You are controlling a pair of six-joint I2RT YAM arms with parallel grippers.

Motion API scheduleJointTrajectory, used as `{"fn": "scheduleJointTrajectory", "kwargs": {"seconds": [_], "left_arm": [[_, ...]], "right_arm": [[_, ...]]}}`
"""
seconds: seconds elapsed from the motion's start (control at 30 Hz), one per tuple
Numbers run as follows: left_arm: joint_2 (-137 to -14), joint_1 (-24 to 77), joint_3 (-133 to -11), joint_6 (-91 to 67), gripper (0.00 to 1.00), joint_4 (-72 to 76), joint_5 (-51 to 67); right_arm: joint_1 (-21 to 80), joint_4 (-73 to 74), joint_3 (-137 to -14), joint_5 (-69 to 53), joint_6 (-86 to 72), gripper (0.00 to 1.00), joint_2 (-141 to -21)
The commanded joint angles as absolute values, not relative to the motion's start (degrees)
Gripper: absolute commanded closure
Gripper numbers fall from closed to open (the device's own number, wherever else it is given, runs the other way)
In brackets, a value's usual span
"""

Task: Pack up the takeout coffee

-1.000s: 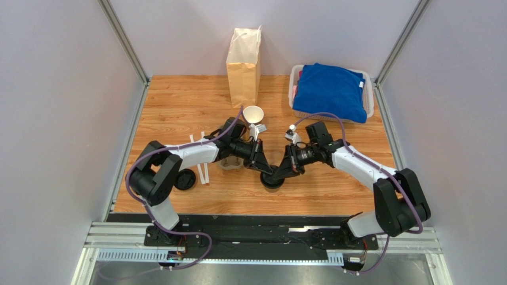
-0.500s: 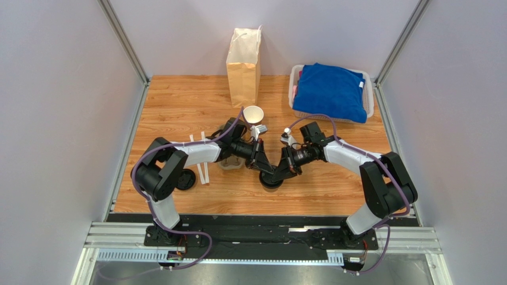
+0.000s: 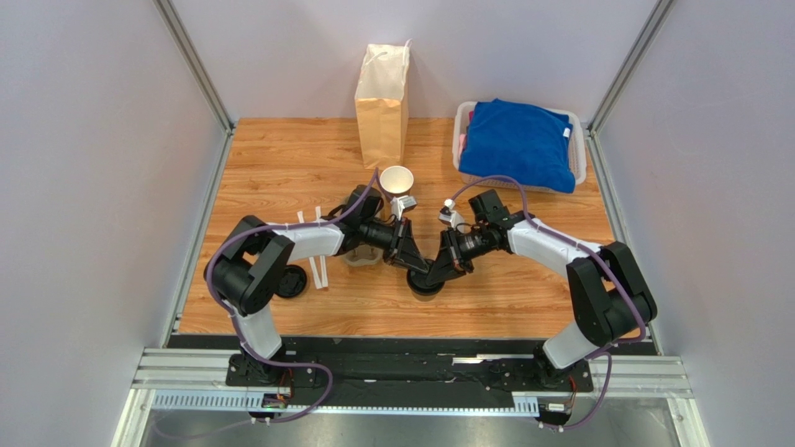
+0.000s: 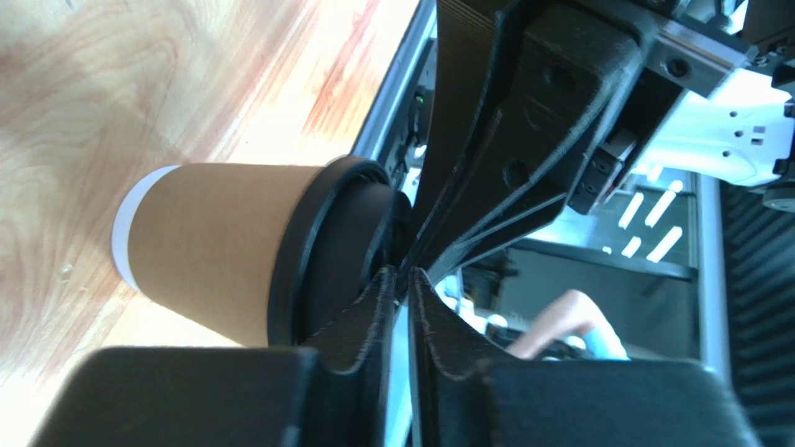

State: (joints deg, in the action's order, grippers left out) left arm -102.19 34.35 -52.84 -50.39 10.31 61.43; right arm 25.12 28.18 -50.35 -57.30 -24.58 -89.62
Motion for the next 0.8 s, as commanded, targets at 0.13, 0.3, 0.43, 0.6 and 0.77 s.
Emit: {"fn": "scheduleJointTrajectory", "kwargs": {"seconds": [0.13, 0.3, 0.43, 0.6, 0.77], "left_arm": [[-87.9, 34.0, -49.0, -51.1, 0.73, 15.3, 57.4], [-83.1, 36.4, -44.3, -50.7, 0.76, 13.4, 55.2], [-83.3, 38.5, -42.5, -50.4, 0.8, 12.3, 52.7], [-86.0, 39.3, -42.1, -49.4, 0.82, 11.1, 49.6], [-89.5, 39.2, -42.5, -47.7, 0.83, 10.4, 48.3]], "right_arm": [[25.8, 25.7, -52.5, -56.9, -29.3, 1.0, -80.1], [25.7, 24.3, -54.8, -55.6, -31.8, 1.0, -78.2], [25.7, 22.7, -55.3, -52.9, -32.8, 1.0, -82.3], [25.6, 16.3, -52.9, -52.3, -38.0, 1.0, -85.4], [25.6, 16.0, -51.9, -52.1, -36.8, 1.0, -88.1]]}}
